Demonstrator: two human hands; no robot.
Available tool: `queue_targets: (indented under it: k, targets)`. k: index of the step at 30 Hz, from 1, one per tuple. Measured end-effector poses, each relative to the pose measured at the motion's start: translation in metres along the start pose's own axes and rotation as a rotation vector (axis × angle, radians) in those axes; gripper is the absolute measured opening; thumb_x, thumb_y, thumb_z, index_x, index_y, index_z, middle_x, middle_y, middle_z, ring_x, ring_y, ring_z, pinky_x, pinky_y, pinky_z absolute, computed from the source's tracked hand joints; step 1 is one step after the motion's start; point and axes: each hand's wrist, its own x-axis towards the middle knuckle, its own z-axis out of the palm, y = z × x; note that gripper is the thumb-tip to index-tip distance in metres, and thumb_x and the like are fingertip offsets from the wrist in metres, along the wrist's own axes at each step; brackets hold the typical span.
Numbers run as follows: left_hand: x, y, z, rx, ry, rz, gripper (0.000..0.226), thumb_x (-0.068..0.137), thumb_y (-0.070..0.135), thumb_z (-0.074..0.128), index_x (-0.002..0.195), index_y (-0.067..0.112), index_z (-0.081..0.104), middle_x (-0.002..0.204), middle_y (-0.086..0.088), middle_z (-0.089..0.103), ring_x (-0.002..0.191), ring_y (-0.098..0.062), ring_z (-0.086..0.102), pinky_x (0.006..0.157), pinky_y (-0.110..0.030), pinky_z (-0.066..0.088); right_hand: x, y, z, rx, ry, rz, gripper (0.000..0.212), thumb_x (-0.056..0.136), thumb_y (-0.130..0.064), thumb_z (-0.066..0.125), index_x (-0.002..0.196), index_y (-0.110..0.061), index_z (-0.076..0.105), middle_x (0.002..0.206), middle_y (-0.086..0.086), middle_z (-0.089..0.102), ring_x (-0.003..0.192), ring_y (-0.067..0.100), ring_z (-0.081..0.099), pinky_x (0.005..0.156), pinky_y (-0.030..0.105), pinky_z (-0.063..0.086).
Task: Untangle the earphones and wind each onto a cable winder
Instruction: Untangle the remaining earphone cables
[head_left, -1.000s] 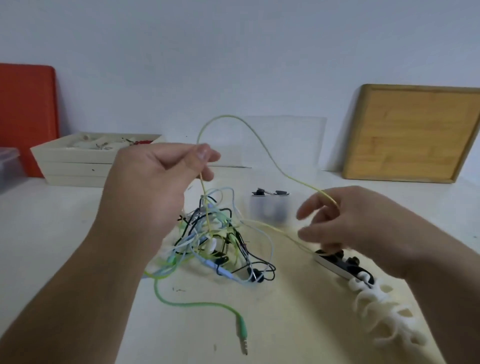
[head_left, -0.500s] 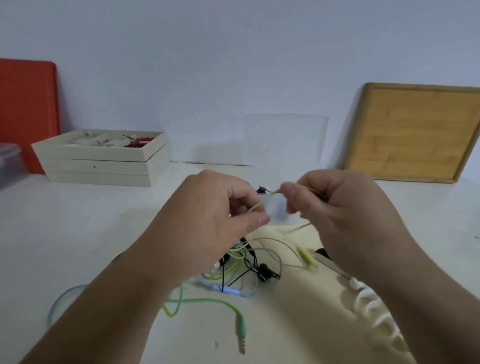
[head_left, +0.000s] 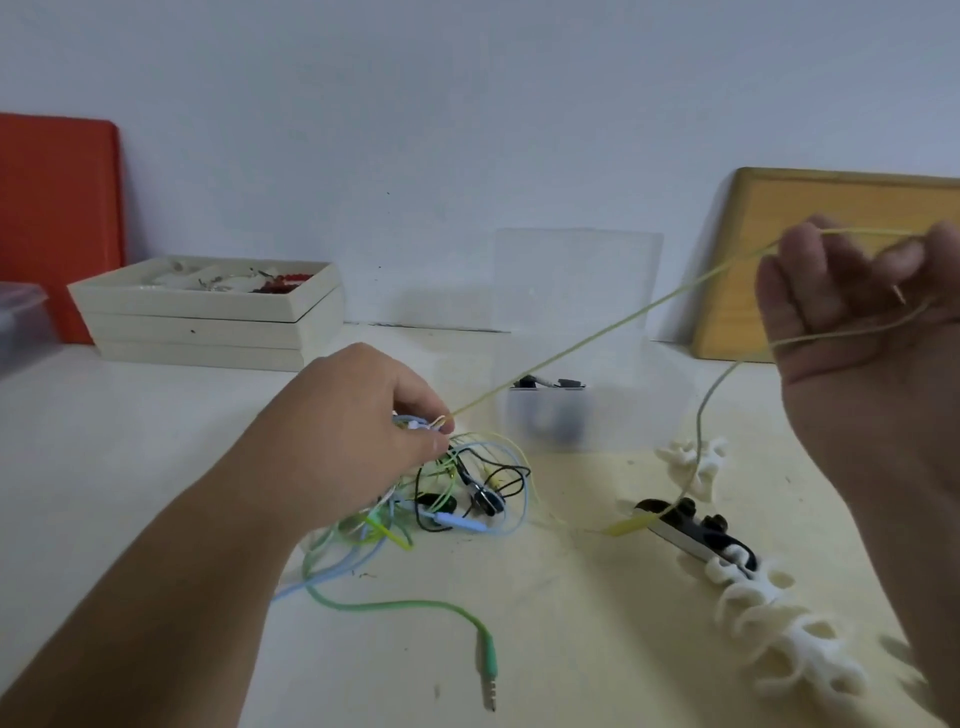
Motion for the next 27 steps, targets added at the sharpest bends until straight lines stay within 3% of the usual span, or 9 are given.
queue_targets:
  k: [2, 4, 6, 8, 11, 13, 16, 21, 27]
  targets:
    - [0.001, 0.000, -0.001, -0.003, 0.002, 0.030, 0.011, 0.082, 0.031, 0.078, 0.075, 0.039, 0.075, 0.066, 0.028, 0.065, 0.050, 0.012, 0.054, 0.046, -0.009, 0.030, 0.007, -0.001, -0.007, -0.221, 0.126, -0.017, 0.019, 0.076, -0.015, 0.061, 0.061, -0.012, 0.049, 0.066, 0.006, 0.061, 0.067, 0.021, 0.069, 0.077, 0.034, 0.055]
    - [0.000, 0.002, -0.001, -0.016, -0.014, 0.069, 0.009, 0.083, 0.031, 0.077, 0.078, 0.038, 0.077, 0.074, 0.025, 0.067, 0.059, 0.016, 0.055, 0.049, -0.008, 0.033, 0.007, 0.003, -0.010, -0.870, 0.287, 0.056, 0.014, 0.076, -0.016, 0.059, 0.066, -0.006, 0.058, 0.064, 0.009, 0.069, 0.055, 0.018, 0.063, 0.069, 0.033, 0.050]
    - [0.000, 0.004, 0.002, -0.012, -0.025, 0.100, 0.007, 0.083, 0.031, 0.077, 0.080, 0.037, 0.078, 0.075, 0.023, 0.066, 0.060, 0.017, 0.054, 0.052, -0.006, 0.034, -0.002, 0.011, -0.006, -1.587, 0.231, 0.164, 0.012, 0.076, -0.020, 0.068, 0.084, -0.010, 0.069, 0.089, 0.016, 0.072, 0.067, 0.021, 0.062, 0.068, 0.032, 0.044]
    - [-0.001, 0.005, 0.004, 0.011, -0.029, 0.113, 0.005, 0.083, 0.033, 0.078, 0.081, 0.037, 0.078, 0.074, 0.023, 0.065, 0.063, 0.019, 0.053, 0.055, -0.004, 0.035, -0.017, 0.022, 0.003, -1.969, 0.062, 0.088, 0.039, 0.078, -0.019, 0.072, 0.116, -0.024, 0.064, 0.120, 0.007, 0.063, 0.095, 0.023, 0.062, 0.078, 0.032, 0.042]
    - [-0.002, 0.007, 0.008, 0.037, -0.031, 0.125, 0.006, 0.079, 0.034, 0.080, 0.079, 0.039, 0.076, 0.075, 0.020, 0.067, 0.078, 0.016, 0.055, 0.060, -0.003, 0.036, -0.041, 0.035, 0.025, -1.748, -0.239, -0.203, 0.054, 0.079, -0.010, 0.065, 0.127, -0.032, 0.059, 0.124, -0.015, 0.055, 0.084, -0.008, 0.056, 0.085, 0.018, 0.041]
    - [-0.003, 0.010, 0.008, 0.039, -0.030, 0.128, 0.011, 0.075, 0.033, 0.082, 0.082, 0.038, 0.076, 0.075, 0.017, 0.068, 0.080, 0.013, 0.056, 0.061, -0.003, 0.038, -0.057, 0.050, 0.036, -1.600, -0.476, -0.156, 0.047, 0.081, -0.021, 0.059, 0.126, -0.036, 0.060, 0.121, -0.025, 0.059, 0.080, -0.020, 0.054, 0.082, 0.001, 0.035]
    - [-0.004, 0.013, 0.008, 0.026, -0.039, 0.130, 0.016, 0.071, 0.029, 0.085, 0.082, 0.036, 0.074, 0.072, 0.012, 0.068, 0.069, 0.005, 0.060, 0.058, -0.010, 0.042, -0.071, 0.071, 0.035, -1.670, -0.646, -0.072, 0.033, 0.089, -0.042, 0.059, 0.121, -0.036, 0.064, 0.113, -0.021, 0.064, 0.101, -0.007, 0.053, 0.090, 0.010, 0.038]
    - [-0.003, 0.012, 0.005, 0.014, -0.060, 0.098, 0.024, 0.063, 0.035, 0.089, 0.080, 0.035, 0.072, 0.076, 0.010, 0.064, 0.055, 0.006, 0.053, 0.050, -0.014, 0.035, -0.069, 0.077, 0.031, -1.597, -0.593, 0.135, 0.017, 0.094, -0.033, 0.062, 0.080, -0.025, 0.069, 0.062, -0.008, 0.060, 0.055, 0.006, 0.048, 0.055, 0.021, 0.040]
    - [-0.004, 0.001, -0.007, -0.015, -0.135, 0.031, 0.037, 0.056, 0.053, 0.089, 0.085, 0.042, 0.070, 0.081, 0.011, 0.062, 0.052, 0.004, 0.053, 0.059, -0.026, 0.039, -0.063, 0.065, 0.036, -1.255, -0.341, 0.101, 0.023, 0.092, -0.021, 0.064, 0.071, -0.014, 0.071, 0.070, 0.005, 0.069, 0.048, 0.000, 0.046, 0.047, 0.013, 0.035]
